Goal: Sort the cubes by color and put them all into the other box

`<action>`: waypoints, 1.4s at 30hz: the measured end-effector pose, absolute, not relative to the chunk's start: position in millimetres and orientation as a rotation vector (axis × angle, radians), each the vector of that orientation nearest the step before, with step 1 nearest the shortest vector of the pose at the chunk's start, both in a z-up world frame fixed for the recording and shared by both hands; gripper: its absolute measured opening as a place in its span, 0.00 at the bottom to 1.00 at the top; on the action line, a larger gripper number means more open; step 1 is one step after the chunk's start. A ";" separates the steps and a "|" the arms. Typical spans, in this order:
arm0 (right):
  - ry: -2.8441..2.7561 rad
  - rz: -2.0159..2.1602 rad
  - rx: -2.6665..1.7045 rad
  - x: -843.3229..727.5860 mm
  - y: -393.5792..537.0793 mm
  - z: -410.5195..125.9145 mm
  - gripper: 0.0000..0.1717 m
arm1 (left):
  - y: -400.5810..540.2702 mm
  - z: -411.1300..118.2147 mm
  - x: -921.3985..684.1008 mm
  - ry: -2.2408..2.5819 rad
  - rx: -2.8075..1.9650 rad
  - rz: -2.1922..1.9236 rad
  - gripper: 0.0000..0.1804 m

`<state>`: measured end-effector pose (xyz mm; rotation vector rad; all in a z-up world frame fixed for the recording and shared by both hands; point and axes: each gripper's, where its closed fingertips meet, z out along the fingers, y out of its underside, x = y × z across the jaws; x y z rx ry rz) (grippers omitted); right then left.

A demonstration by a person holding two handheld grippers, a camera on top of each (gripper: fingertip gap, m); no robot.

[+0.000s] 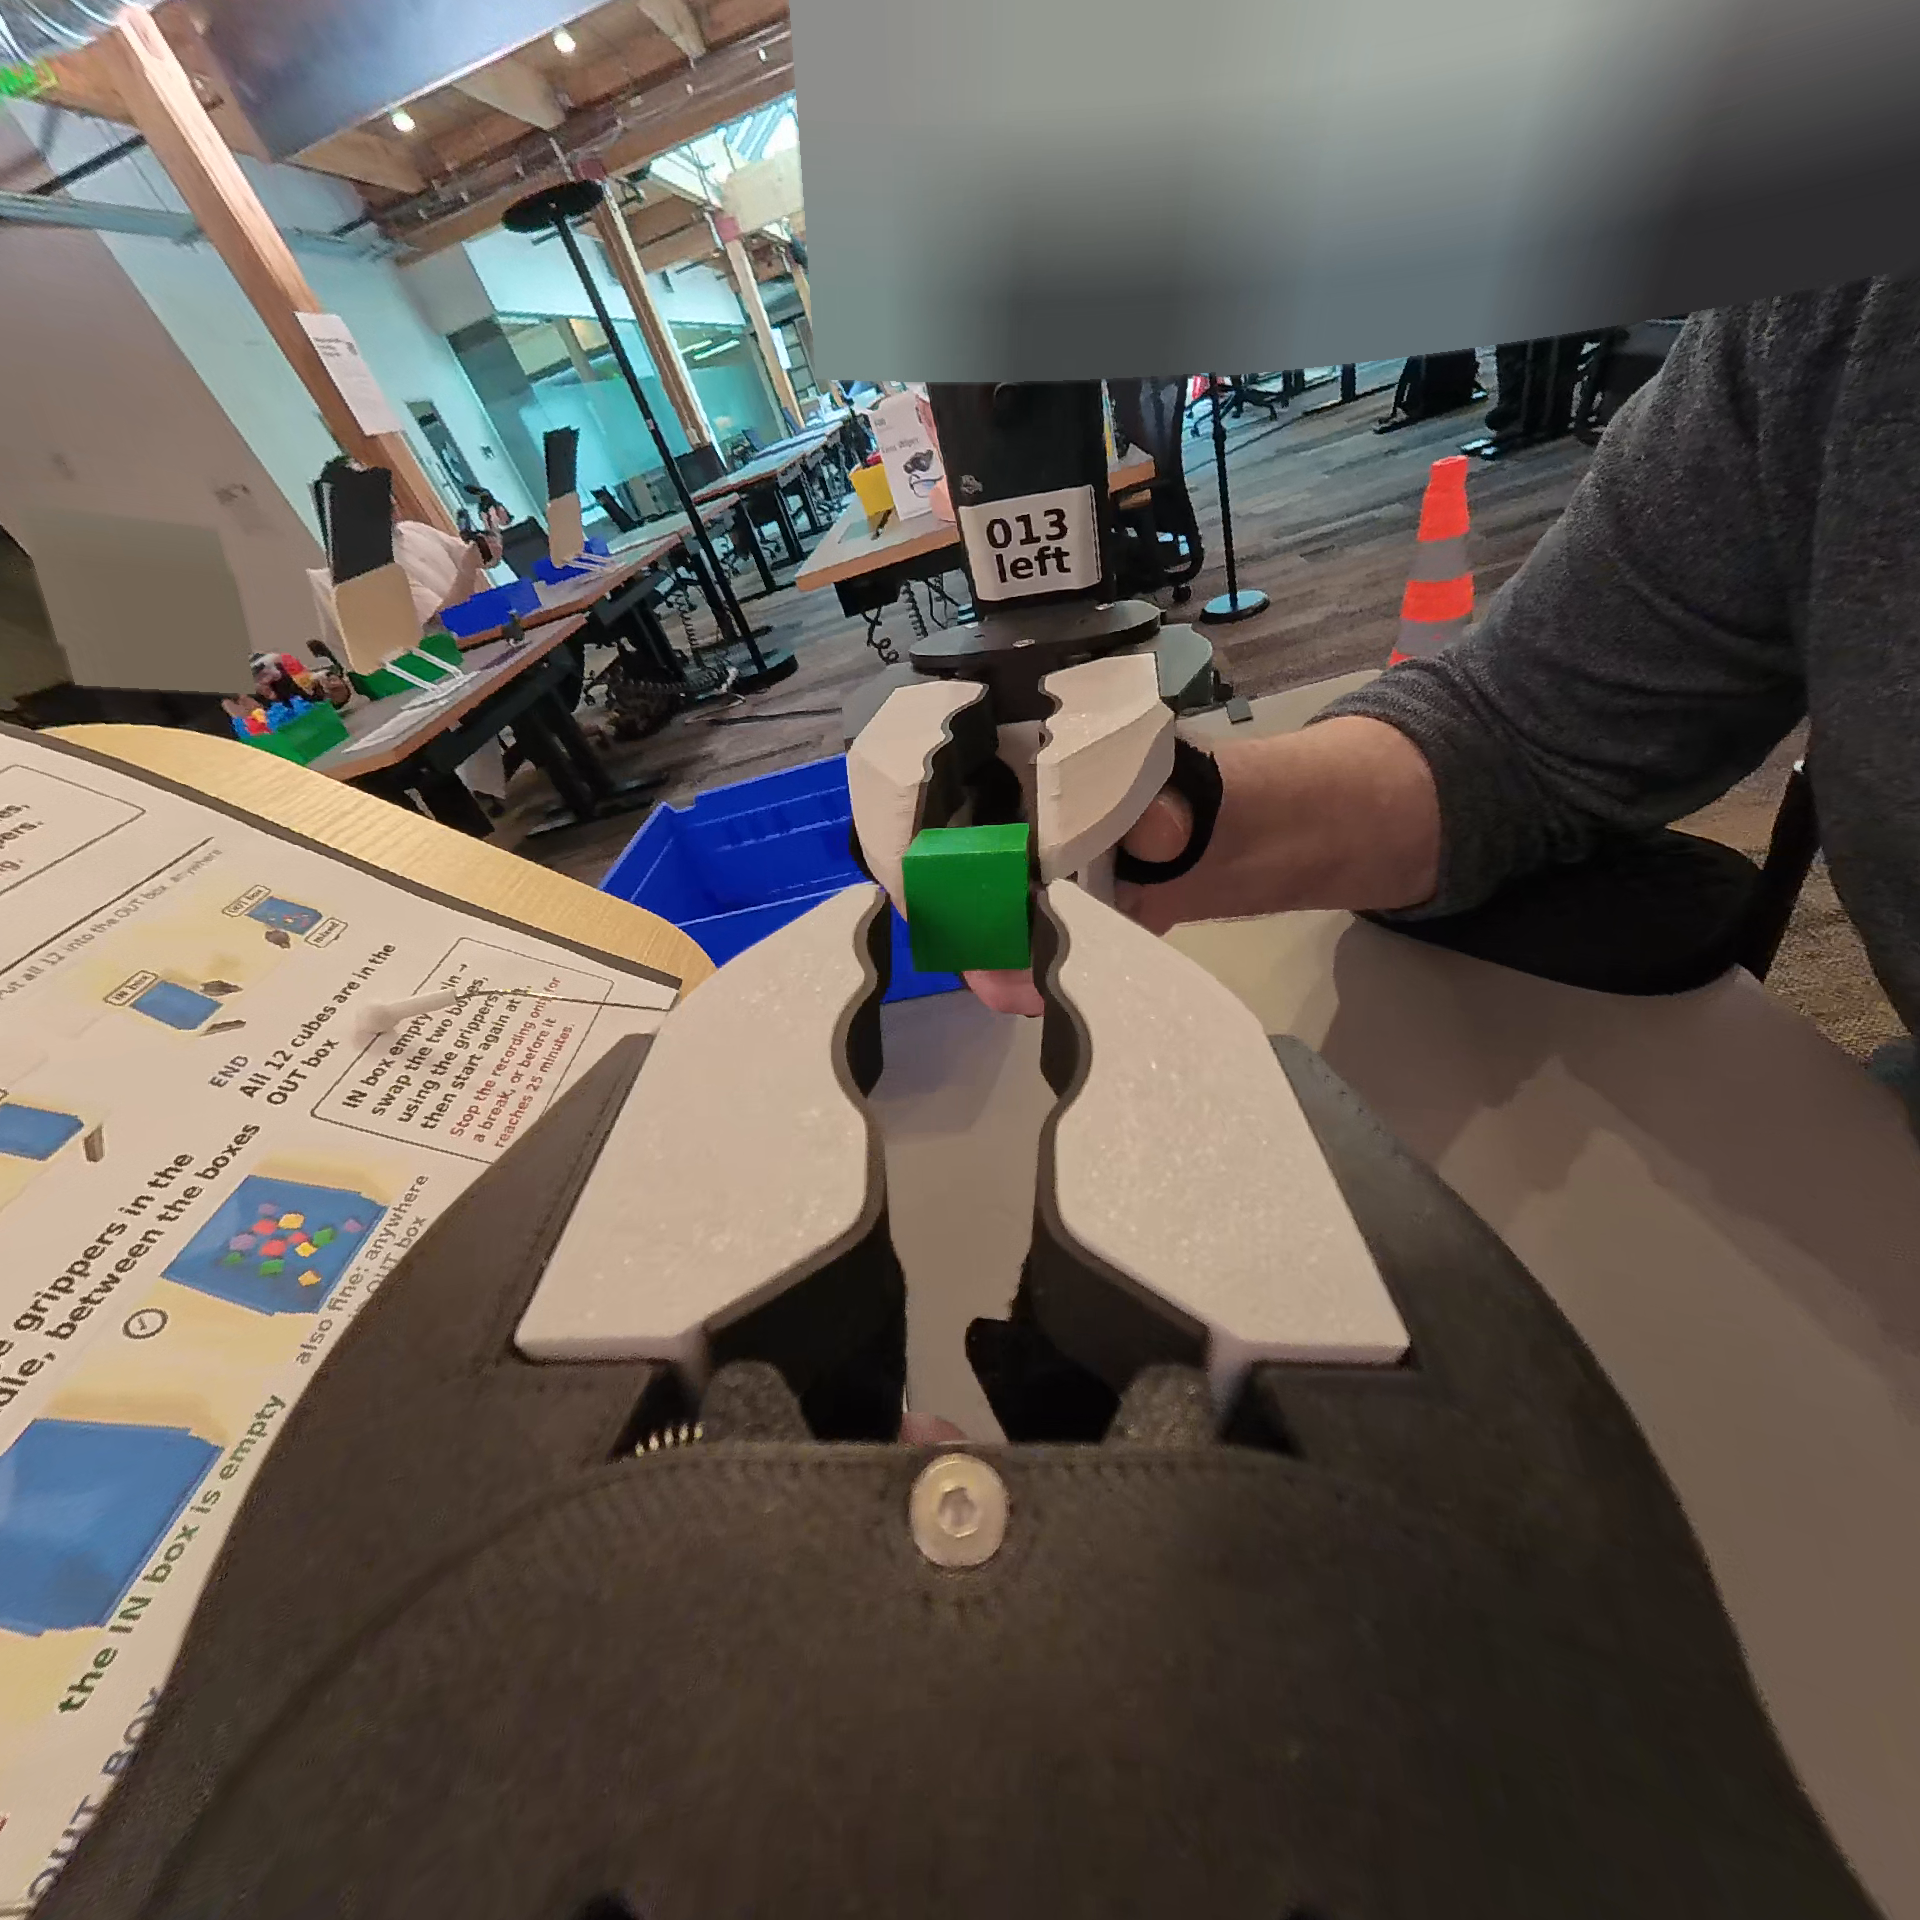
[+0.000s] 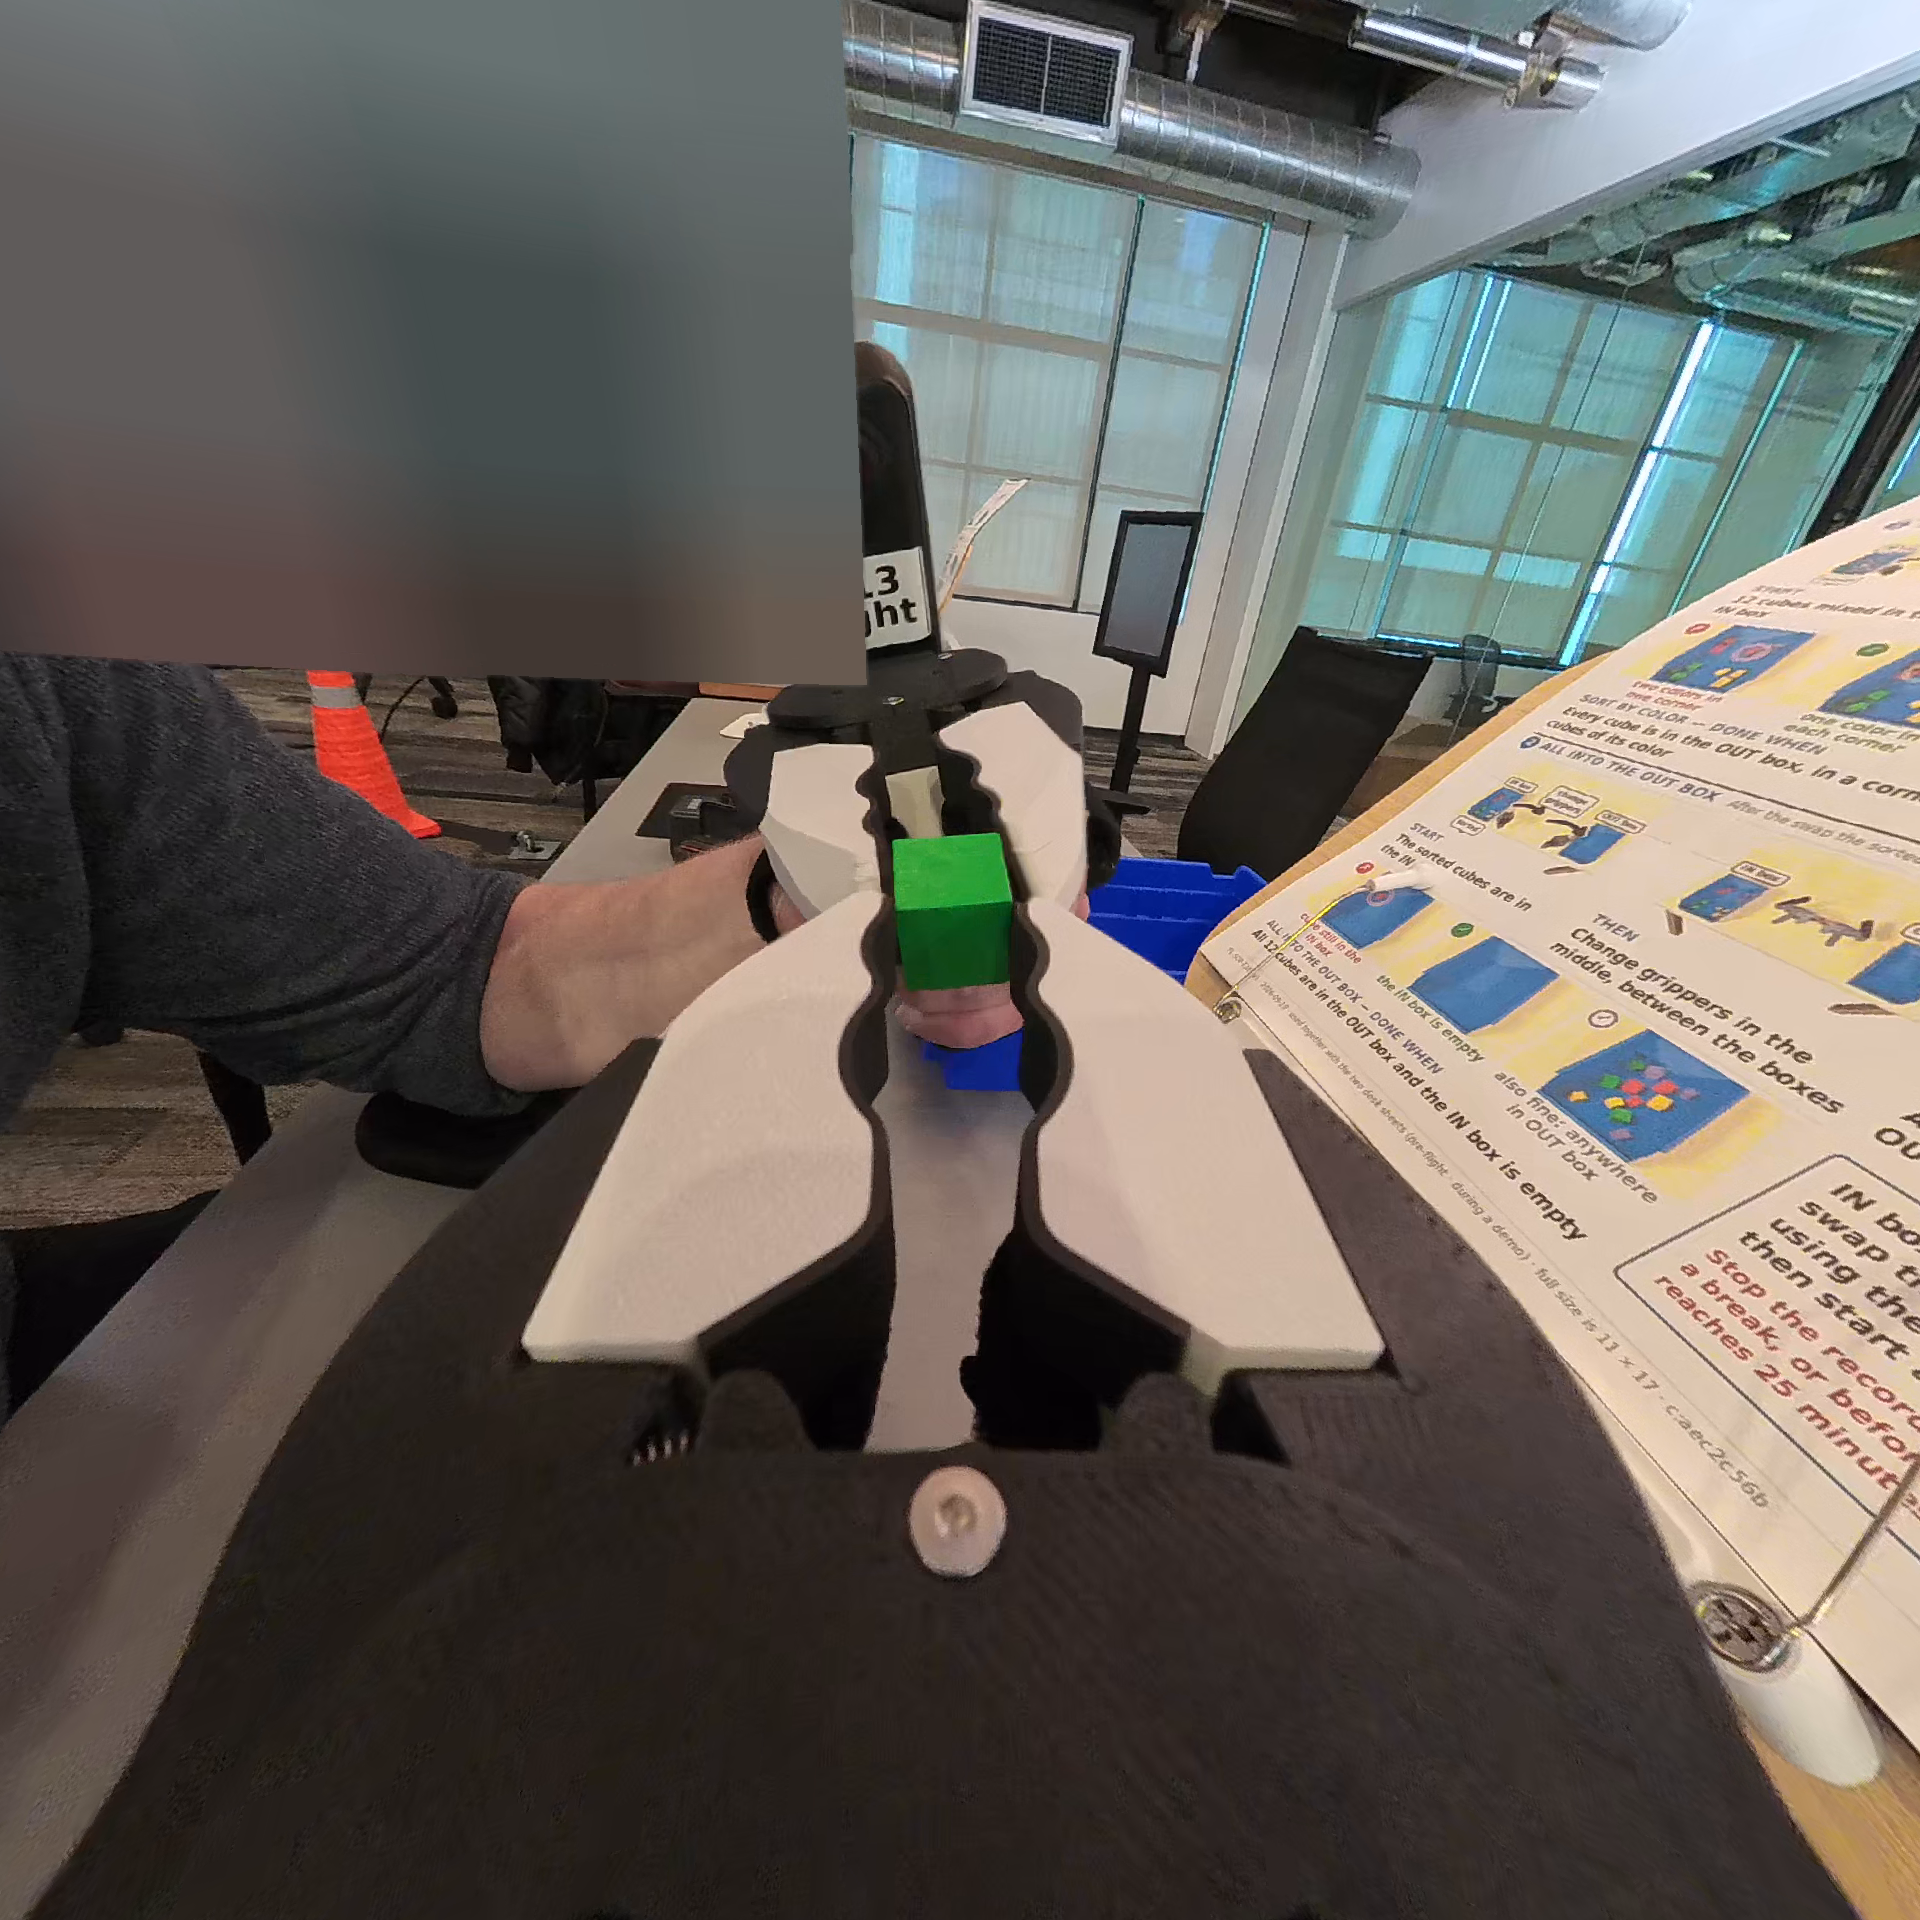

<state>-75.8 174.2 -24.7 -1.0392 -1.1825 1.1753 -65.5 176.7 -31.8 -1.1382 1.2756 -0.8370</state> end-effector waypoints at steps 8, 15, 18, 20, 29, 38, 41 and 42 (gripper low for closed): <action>-1.184 1.158 -1.028 -72.4 173.6 -19.3 0.12 | 179.4 -23.1 -67.3 1.221 -1.128 -0.830 0.18; -1.153 1.141 -1.024 -60.1 181.8 -8.1 0.12 | 185.4 -10.3 -75.2 1.136 -1.117 -0.826 0.15; -1.155 1.076 -1.024 -40.8 191.4 4.8 0.12 | 190.9 -2.9 -84.1 1.088 -1.113 -0.806 0.09; -1.160 0.982 -1.047 -20.0 203.5 13.7 0.12 | 193.0 -0.3 -89.3 1.082 -1.111 -0.781 0.04; -1.115 0.377 -1.465 136.0 287.7 -2.3 0.12 | 208.6 -4.7 -101.1 1.076 -1.165 -0.639 0.00; -1.160 0.026 -2.088 245.5 327.2 -121.1 0.12 | 214.2 -17.1 -101.3 1.129 -1.213 -0.581 0.00; -1.208 -0.001 -2.253 257.1 328.2 -159.0 0.12 | 216.8 -18.3 -104.0 1.127 -1.222 -0.574 0.00; -1.218 -0.014 -2.300 260.7 329.4 -170.1 0.12 | 217.5 -18.4 -105.0 1.125 -1.224 -0.575 0.00</action>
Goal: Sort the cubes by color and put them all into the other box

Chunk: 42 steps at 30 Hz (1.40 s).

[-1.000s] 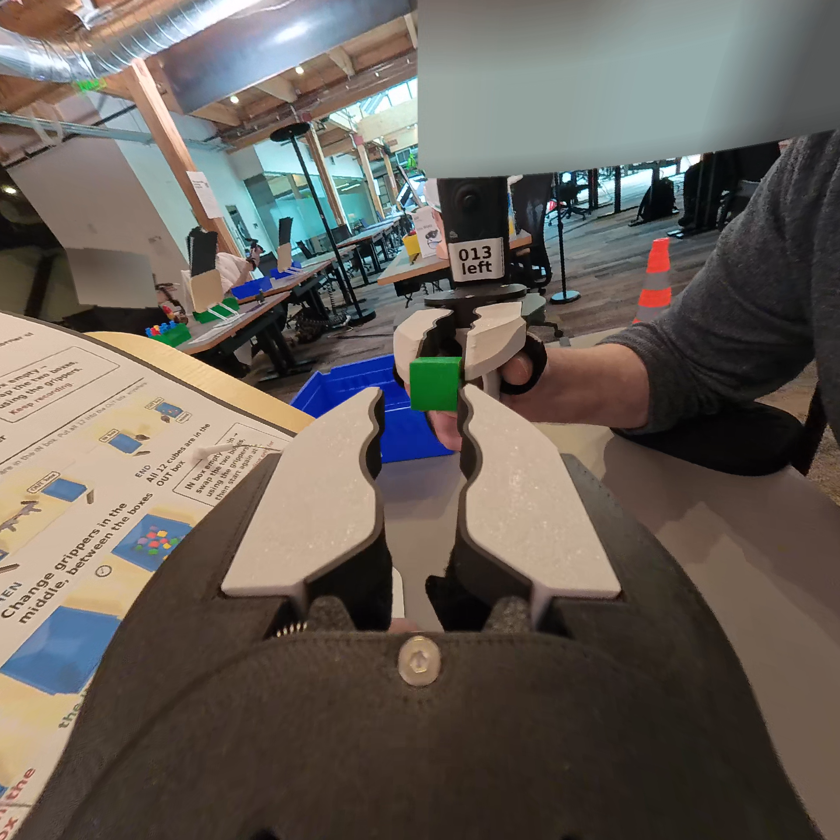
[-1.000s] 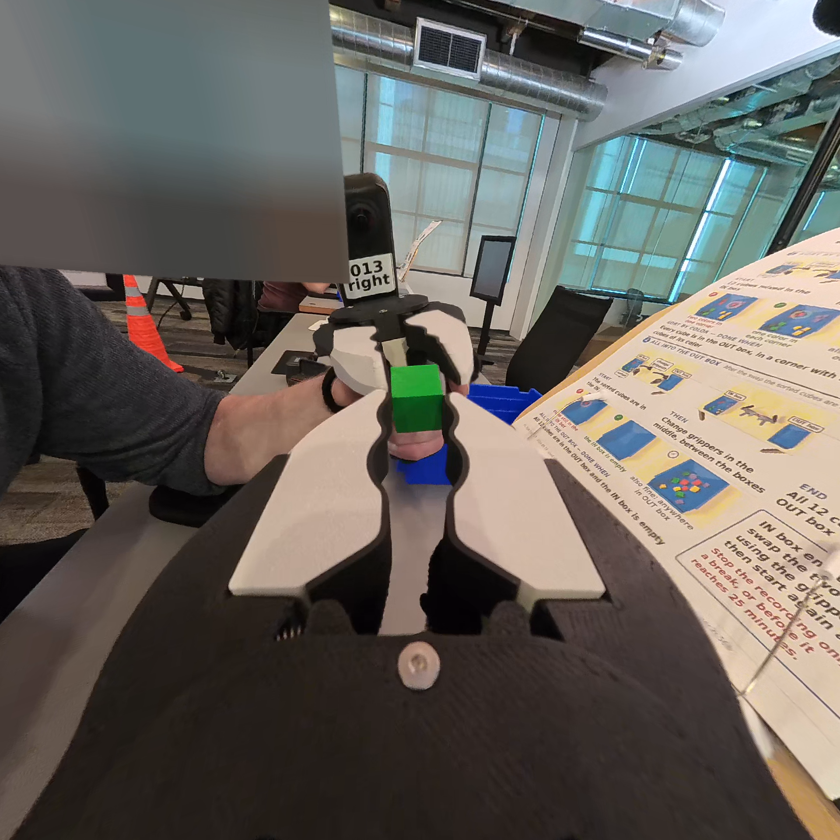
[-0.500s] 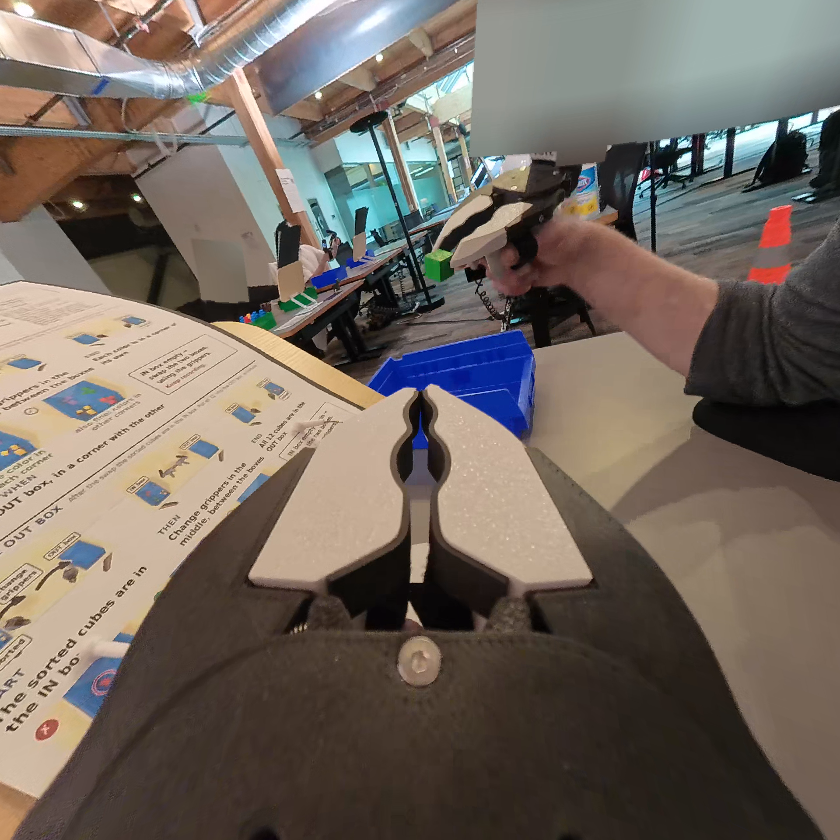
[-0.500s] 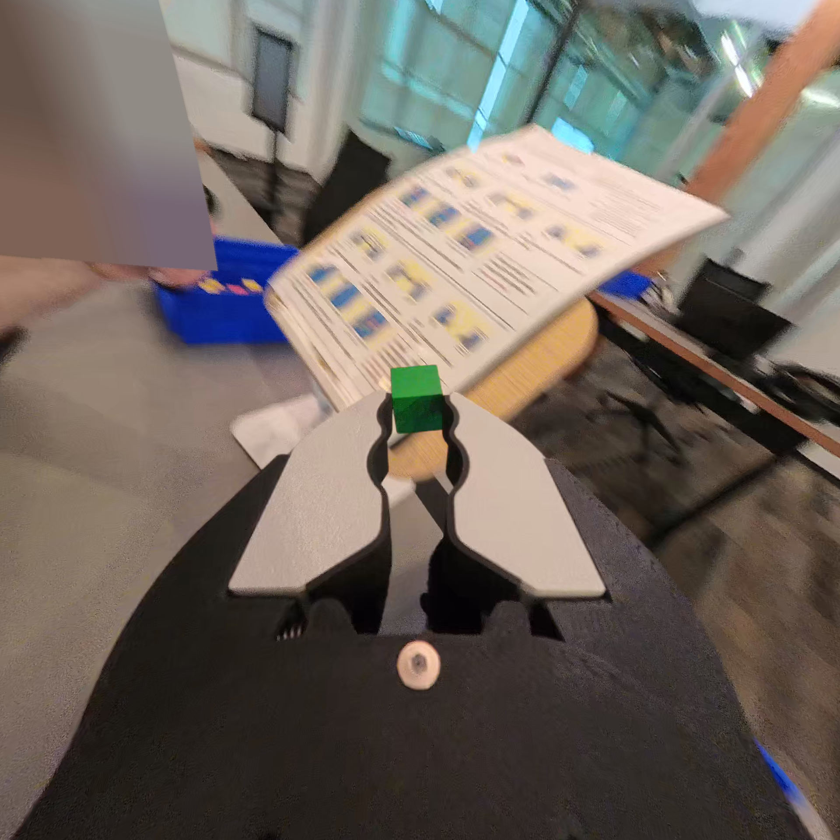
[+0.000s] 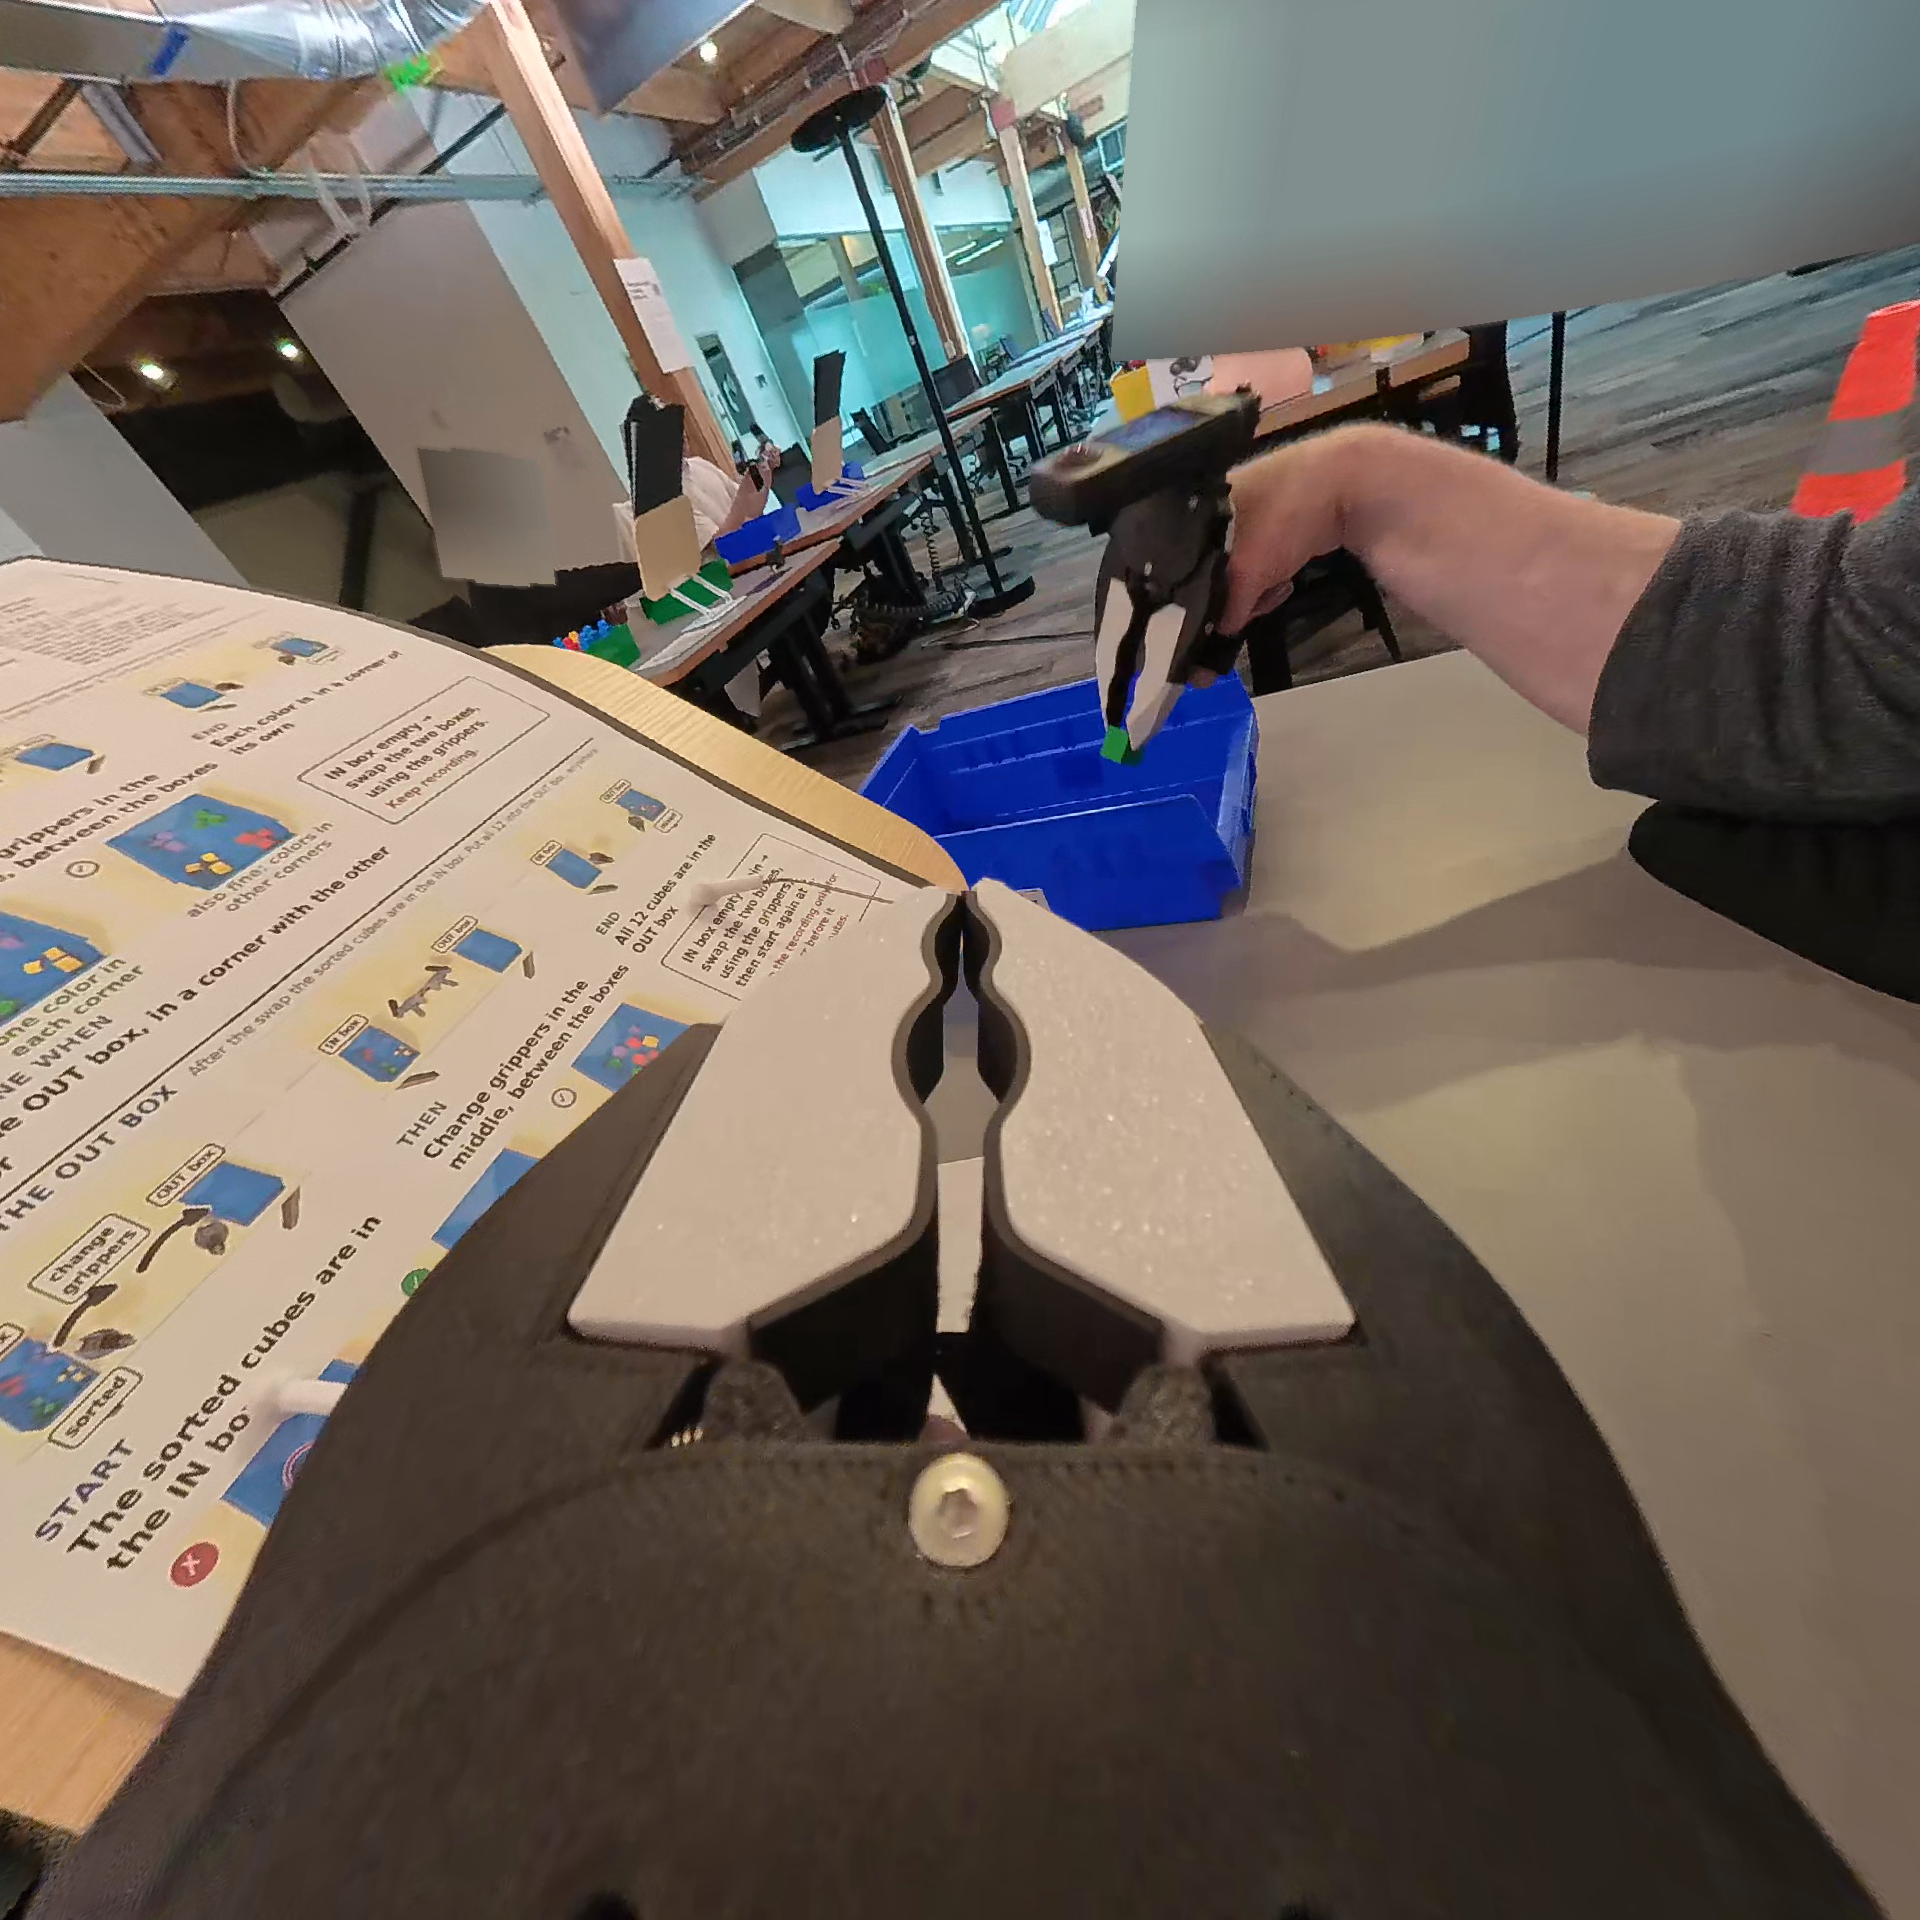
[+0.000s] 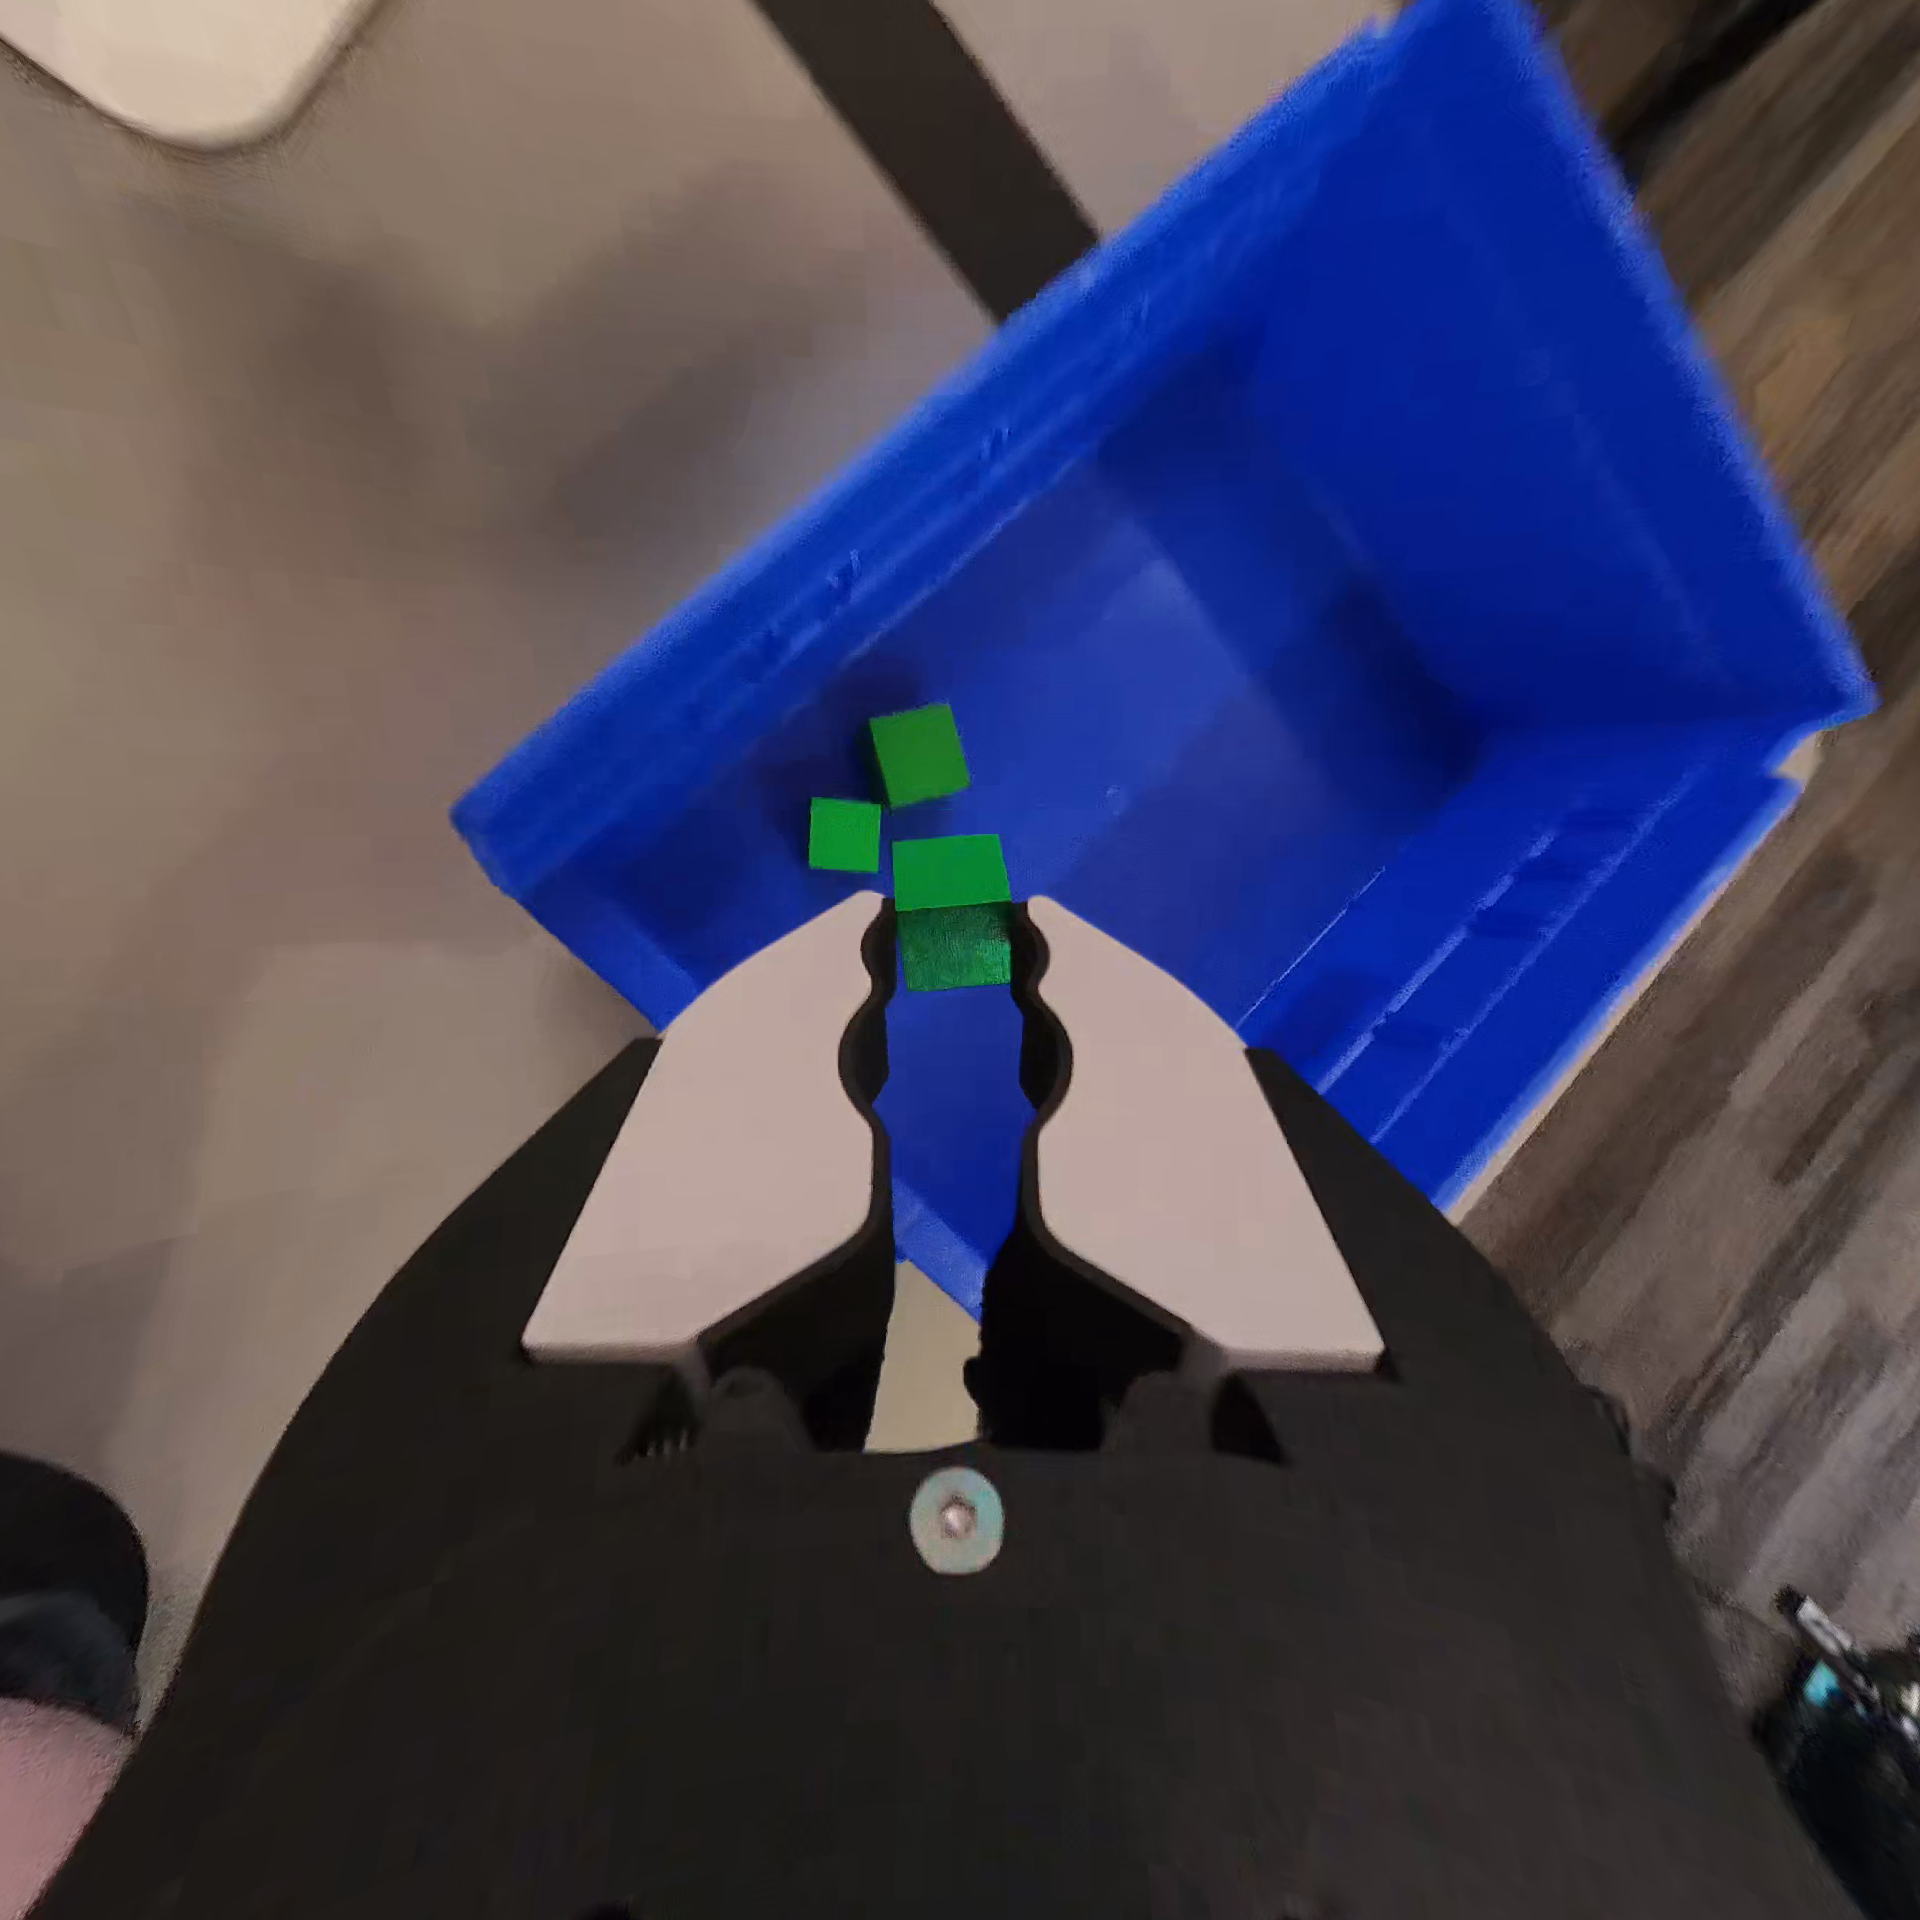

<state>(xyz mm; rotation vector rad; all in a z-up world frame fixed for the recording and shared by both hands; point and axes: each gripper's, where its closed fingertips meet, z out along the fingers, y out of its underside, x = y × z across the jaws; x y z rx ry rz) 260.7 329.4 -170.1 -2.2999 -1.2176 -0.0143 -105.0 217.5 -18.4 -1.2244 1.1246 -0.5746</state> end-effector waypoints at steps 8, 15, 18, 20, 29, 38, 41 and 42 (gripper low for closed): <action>-1.279 -0.016 -2.506 263.6 341.6 -237.9 0.12 | 218.5 -19.9 -107.9 1.129 -1.234 -0.575 0.00; -1.292 -0.004 -2.557 259.6 346.2 -259.6 0.13 | 218.0 -20.2 -108.1 1.135 -1.238 -0.569 0.00; -1.263 -0.002 -2.558 260.2 351.2 -262.3 0.13 | 217.7 -20.6 -107.8 1.138 -1.241 -0.571 0.00; -1.289 0.002 -2.556 260.4 347.8 -263.0 0.19 | 217.3 -20.6 -108.0 1.141 -1.242 -0.566 0.00; -1.200 0.011 -2.360 250.1 349.9 -199.7 0.16 | 223.1 -9.0 -134.5 1.131 -1.260 -0.419 0.00; -1.193 0.130 -1.904 177.9 325.8 -88.9 0.11 | 268.3 -18.3 -306.5 0.916 -1.639 0.127 0.10; -1.264 0.124 -1.847 155.9 313.8 -82.1 0.10 | 279.0 -59.5 -384.2 0.787 -1.925 0.256 0.16; -1.273 0.126 -1.834 150.1 312.2 -80.8 0.10 | 281.0 -73.2 -404.8 0.748 -1.991 0.277 0.17</action>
